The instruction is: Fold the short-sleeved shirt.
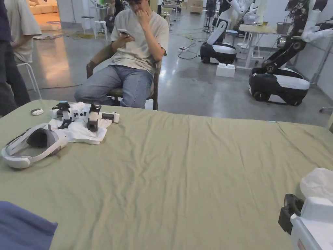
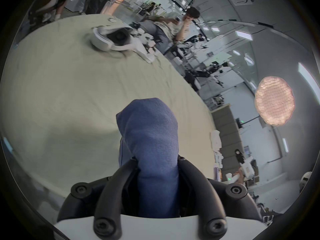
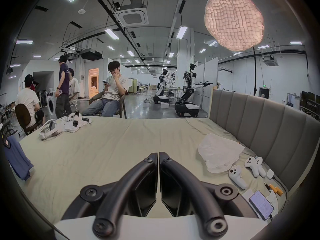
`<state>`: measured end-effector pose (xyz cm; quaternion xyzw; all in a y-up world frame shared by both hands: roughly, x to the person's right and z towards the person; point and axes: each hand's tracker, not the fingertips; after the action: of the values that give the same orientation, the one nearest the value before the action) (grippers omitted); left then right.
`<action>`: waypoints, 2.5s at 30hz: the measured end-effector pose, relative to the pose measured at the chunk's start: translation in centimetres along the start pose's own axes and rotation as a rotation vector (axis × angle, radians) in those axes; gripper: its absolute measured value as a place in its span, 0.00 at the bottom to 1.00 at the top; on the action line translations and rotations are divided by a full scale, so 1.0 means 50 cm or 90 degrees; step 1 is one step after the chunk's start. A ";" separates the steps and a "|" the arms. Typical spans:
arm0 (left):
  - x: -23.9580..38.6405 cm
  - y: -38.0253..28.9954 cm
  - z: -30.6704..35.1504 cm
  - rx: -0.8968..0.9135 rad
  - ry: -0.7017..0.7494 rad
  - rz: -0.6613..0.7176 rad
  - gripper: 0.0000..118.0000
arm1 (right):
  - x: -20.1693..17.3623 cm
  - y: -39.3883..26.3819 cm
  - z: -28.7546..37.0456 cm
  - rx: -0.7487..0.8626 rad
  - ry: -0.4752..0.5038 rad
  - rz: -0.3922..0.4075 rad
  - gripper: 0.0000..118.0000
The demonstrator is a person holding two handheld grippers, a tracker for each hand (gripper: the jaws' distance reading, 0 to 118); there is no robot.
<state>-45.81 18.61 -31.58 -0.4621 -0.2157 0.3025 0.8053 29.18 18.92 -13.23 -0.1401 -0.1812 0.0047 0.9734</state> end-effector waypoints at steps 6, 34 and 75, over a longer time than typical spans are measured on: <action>-0.017 -0.006 -0.024 -0.027 0.117 0.021 0.19 | -0.001 -0.011 0.001 -0.013 0.000 -0.006 0.00; 0.162 -0.188 -0.141 0.183 0.138 -0.170 0.57 | -0.086 -0.049 -0.029 -0.049 0.060 0.003 0.00; 0.582 -0.344 -0.388 0.507 0.218 -0.455 0.00 | -0.130 0.018 0.008 0.051 0.044 -0.013 0.00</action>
<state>-7.64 19.98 -23.85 -0.0629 -0.0939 -0.0103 0.9935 23.01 19.49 -15.40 -0.0994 -0.1486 -0.0030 0.9839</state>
